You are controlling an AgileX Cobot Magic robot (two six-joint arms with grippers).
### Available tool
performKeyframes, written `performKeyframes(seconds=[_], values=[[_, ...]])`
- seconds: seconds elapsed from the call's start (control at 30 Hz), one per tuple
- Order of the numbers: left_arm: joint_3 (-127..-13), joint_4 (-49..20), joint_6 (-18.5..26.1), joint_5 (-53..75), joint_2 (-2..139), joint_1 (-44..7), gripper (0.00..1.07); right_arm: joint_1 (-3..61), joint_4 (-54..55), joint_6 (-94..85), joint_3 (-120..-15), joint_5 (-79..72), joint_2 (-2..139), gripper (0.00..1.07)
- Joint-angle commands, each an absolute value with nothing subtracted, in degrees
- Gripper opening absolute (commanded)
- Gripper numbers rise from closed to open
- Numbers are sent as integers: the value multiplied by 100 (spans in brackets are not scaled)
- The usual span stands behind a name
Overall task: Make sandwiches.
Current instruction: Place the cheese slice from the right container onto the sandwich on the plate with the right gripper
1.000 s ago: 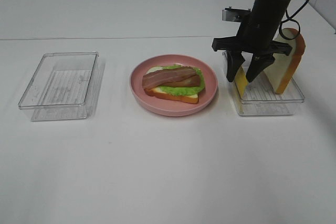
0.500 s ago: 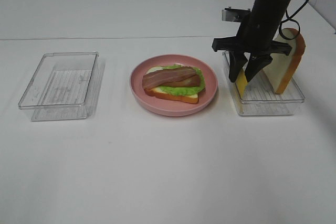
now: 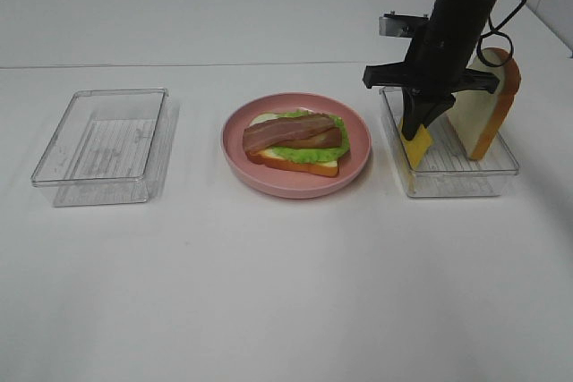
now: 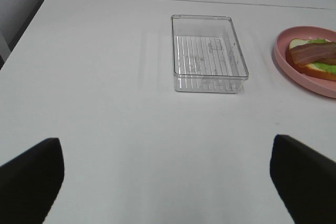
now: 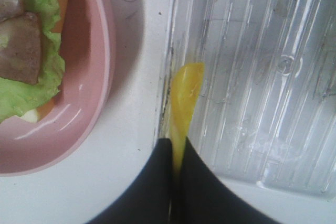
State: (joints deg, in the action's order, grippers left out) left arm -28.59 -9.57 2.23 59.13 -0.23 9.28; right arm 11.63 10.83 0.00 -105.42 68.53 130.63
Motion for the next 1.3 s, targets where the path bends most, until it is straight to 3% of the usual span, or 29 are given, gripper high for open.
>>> performKeyframes(seconds=[0.03, 0.47, 0.67, 0.77, 0.9, 1.13, 1.3], values=[[-2853, -1003, 206, 5919, -149, 951, 100, 1157, 1026, 0, -10554, 6870, 13069, 0], [-2853, -1003, 206, 5919, -149, 951, 100, 1157, 1839, -258, -10634, 6767, 12152, 0], [-2853, -1003, 206, 5919, -149, 951, 100, 1157, 3443, -1329, -10279, 6537, 11677, 0], [-2853, -1003, 206, 5919, -149, 951, 100, 1157, 4973, -2435, -9299, 5930, 11333, 0], [-2853, -1008, 206, 5919, -149, 951, 100, 1157, 6079, -3060, -8720, 5770, 11373, 0], [-2853, -1008, 206, 5919, -149, 951, 100, 1180, 7534, -3610, -8709, 5775, 12164, 0], [-2853, -1008, 206, 5919, -149, 951, 100, 1186, 7838, -3650, -8938, 5775, 12634, 0]])
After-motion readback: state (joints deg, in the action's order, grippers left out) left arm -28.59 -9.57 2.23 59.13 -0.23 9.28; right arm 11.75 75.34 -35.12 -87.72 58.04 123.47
